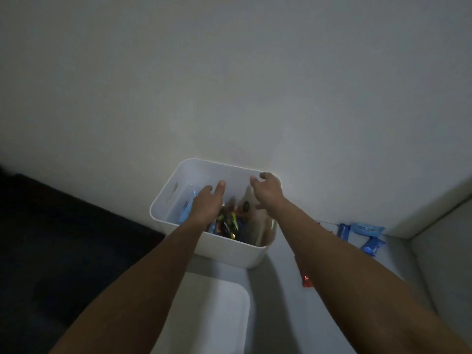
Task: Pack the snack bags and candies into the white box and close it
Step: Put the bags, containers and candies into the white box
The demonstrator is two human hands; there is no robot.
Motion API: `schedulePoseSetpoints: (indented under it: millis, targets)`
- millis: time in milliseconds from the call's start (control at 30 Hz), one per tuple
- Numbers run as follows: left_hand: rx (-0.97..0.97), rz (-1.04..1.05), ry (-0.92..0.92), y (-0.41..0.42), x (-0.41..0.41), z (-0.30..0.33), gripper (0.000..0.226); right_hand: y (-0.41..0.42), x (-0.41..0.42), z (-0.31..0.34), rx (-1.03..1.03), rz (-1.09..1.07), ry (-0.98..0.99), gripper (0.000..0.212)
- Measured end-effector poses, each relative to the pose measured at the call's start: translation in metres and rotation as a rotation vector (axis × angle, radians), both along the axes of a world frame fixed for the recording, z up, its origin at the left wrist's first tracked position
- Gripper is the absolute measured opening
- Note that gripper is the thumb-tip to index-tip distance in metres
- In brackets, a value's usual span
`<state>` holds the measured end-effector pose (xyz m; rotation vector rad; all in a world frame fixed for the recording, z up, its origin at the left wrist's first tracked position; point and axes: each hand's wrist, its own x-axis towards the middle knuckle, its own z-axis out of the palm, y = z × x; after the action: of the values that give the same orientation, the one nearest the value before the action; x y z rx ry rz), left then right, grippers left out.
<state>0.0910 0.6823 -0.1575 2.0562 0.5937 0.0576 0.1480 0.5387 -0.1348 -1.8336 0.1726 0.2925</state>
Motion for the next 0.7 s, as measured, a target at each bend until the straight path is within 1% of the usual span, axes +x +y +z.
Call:
schedulePoseSetpoints:
  millis: [100,200,333,433,500,567,633,700]
  targets:
    - [0.055,-0.023,-0.033,-0.011,0.003,0.003,0.065,-0.022,0.009,0.0,0.052,-0.075,-0.001,0.041]
    - [0.103,-0.058,-0.189,-0.038,0.009,0.011,0.058,-0.059,0.017,0.004,0.153,-0.124,-0.022,0.023]
    - [0.214,-0.236,-0.406,-0.102,0.01,0.019,0.049,-0.137,0.015,0.003,0.055,-0.131,-0.01,0.011]
    - [0.284,-0.42,-0.543,-0.15,0.004,0.016,0.049,-0.195,0.01,-0.009,-0.048,-0.165,0.008,0.007]
    - [0.29,-0.499,-0.542,-0.178,0.002,0.008,0.052,-0.229,0.007,-0.019,-0.102,-0.197,0.024,0.007]
    - [0.299,-0.543,-0.489,-0.201,-0.001,-0.005,0.055,-0.256,0.003,-0.032,-0.162,-0.226,0.052,0.008]
    - [0.313,-0.587,-0.37,-0.217,-0.005,-0.022,0.057,-0.276,-0.002,-0.046,-0.236,-0.221,0.055,0.012]
    - [0.343,-0.636,-0.247,-0.228,-0.009,-0.046,0.059,-0.292,-0.01,-0.062,-0.333,-0.171,0.037,0.021]
